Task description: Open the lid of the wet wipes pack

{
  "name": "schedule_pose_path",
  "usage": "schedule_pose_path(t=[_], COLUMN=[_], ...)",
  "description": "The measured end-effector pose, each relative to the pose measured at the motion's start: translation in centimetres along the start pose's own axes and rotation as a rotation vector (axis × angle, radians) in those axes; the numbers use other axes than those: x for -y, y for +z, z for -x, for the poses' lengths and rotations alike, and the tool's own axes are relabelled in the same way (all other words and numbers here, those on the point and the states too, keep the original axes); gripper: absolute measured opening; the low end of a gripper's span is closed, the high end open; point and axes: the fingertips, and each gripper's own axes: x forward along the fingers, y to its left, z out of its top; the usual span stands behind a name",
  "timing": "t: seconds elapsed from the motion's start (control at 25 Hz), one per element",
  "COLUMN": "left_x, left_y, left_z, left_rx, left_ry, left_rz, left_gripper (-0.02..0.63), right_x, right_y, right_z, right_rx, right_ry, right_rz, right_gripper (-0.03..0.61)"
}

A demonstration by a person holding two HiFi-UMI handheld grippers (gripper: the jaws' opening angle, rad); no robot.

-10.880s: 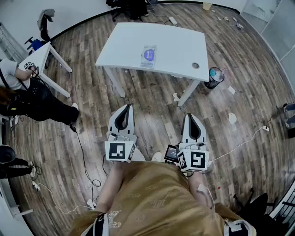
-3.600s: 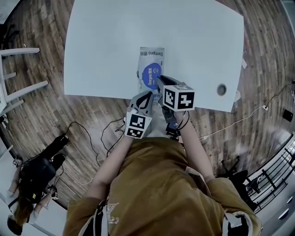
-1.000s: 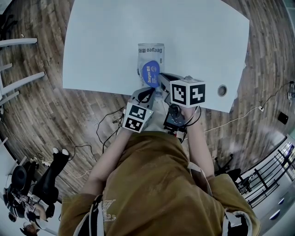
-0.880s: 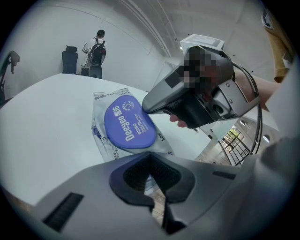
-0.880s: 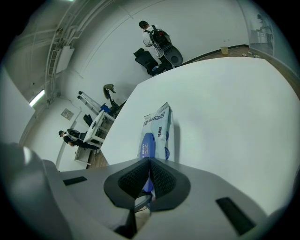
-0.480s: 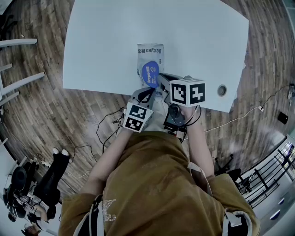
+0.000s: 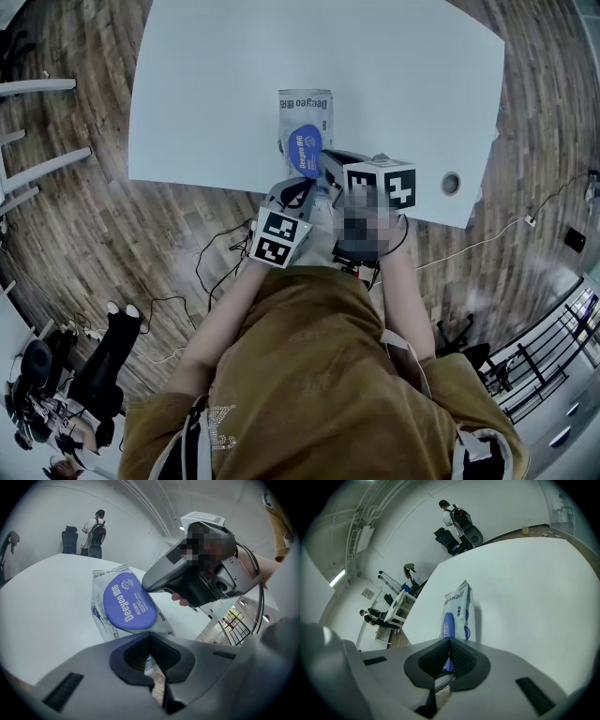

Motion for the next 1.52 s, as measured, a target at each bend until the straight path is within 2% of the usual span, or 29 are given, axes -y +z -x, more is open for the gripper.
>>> schedule_pose_path(t=[0.2, 0.28, 0.36, 0.56, 0.96, 1.36, 1.44, 1.52], left_x=[0.1, 0.1, 0.3, 0.5, 0.4, 0.1, 0.3, 1.0], left_y=[-0.3, -0.2, -0.2, -0.4, -0.3, -0.1, 0.1, 0.9], left_z=[1.5, 1.7, 1.6, 1.6, 1.3, 1.3, 1.6, 2.1], left_rx=[0.007, 0.009, 0.010, 0.013, 0.012, 0.002, -0.002, 0.030], left_ry=[0.000, 0.001, 0.001, 0.003, 0.003, -0.030, -0.044, -0.068], left_rz=[-0.016, -0.021, -0.021, -0.026, -0.027, 0.030, 0.011, -0.032], left_gripper=[0.002, 0.002, 0.002, 0.002, 0.002, 0.002, 0.002, 0.002], right_x=[-2.9, -3.7, -3.6, -3.0, -4.8, -5.8, -6.1, -6.4], right_y=[0.0, 0.5, 0.7, 0.2, 0.7, 1.2, 1.4, 1.5], right_z=[0.4, 0.3, 0.3, 0.6, 0.0, -0.7, -0.8, -0.9], right_rx=[0.026, 0.031, 0.027, 0.032, 0.037, 0.030, 0.033, 0.033], right_ry=[0.051, 0.040, 0.031, 0.039, 0.071, 0.096, 0.105, 0.110], right_rz=[-0.007, 0.033, 0.052, 0.018, 0.041, 0.057, 0.056, 0.058], right_gripper=[0.012, 0.011, 0.011, 0.011, 0.011, 0.011, 0.011, 0.011])
